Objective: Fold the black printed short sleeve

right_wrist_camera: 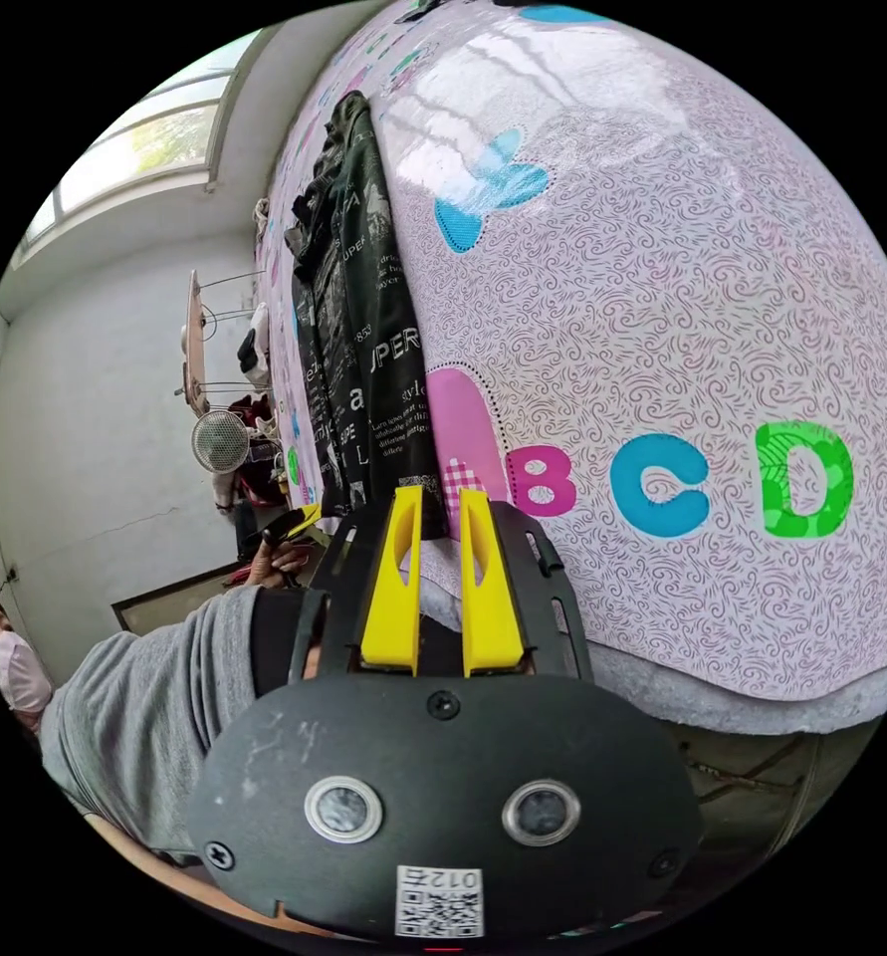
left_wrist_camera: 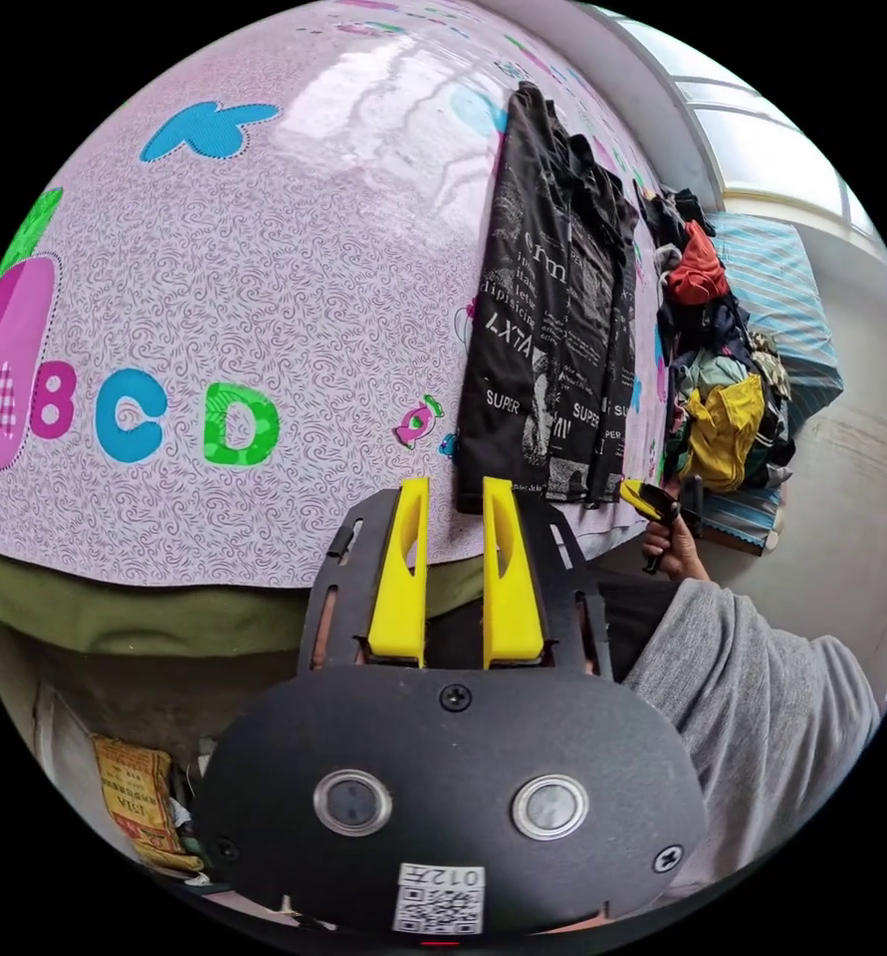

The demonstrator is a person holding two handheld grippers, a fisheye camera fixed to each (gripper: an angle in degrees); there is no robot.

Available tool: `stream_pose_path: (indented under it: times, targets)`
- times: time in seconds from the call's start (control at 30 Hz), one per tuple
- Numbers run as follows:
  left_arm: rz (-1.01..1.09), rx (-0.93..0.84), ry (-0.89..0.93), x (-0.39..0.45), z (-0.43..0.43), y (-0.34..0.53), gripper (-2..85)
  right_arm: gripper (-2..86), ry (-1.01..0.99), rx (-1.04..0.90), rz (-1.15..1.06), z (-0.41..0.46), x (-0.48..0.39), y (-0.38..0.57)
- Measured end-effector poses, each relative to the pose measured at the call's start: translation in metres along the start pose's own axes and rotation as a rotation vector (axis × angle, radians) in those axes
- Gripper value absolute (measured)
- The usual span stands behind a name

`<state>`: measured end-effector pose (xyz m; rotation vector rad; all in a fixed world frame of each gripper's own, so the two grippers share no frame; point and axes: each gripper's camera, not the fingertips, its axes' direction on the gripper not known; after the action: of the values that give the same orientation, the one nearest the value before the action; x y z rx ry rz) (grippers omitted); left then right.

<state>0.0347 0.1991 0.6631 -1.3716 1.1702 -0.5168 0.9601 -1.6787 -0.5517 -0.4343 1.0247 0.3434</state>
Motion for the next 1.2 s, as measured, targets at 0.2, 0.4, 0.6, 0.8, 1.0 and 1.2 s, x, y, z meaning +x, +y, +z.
stream_pose_path:
  times: [0.2, 0.4, 0.6, 0.8, 1.0, 1.2]
  targets:
    - [0.017, -0.043, 0.096, -0.015, 0.001, -0.01, 8.1, 8.1, 0.012, -0.026, -0.057, 0.021, -0.057, 0.011]
    - [0.076, -0.085, 0.117, -0.019, 0.0, -0.016, 6.2, 8.4, 0.04, -0.113, -0.107, 0.066, -0.116, 0.024]
    - [0.099, -0.115, 0.133, -0.031, 0.0, -0.012, 2.7, 5.3, 0.03, -0.15, -0.112, 0.108, -0.158, 0.044]
    - [0.12, -0.109, 0.203, -0.034, -0.016, 0.002, 1.2, 0.9, -0.062, -0.105, -0.122, 0.113, -0.197, 0.081]
    - [0.148, -0.04, 0.401, -0.024, -0.052, 0.022, 1.0, 0.2, -0.254, -0.031, -0.179, 0.089, -0.251, 0.124]
    - [0.175, 0.012, 0.482, -0.008, -0.089, 0.041, 1.0, 0.1, -0.359, 0.03, -0.24, 0.062, -0.308, 0.164]
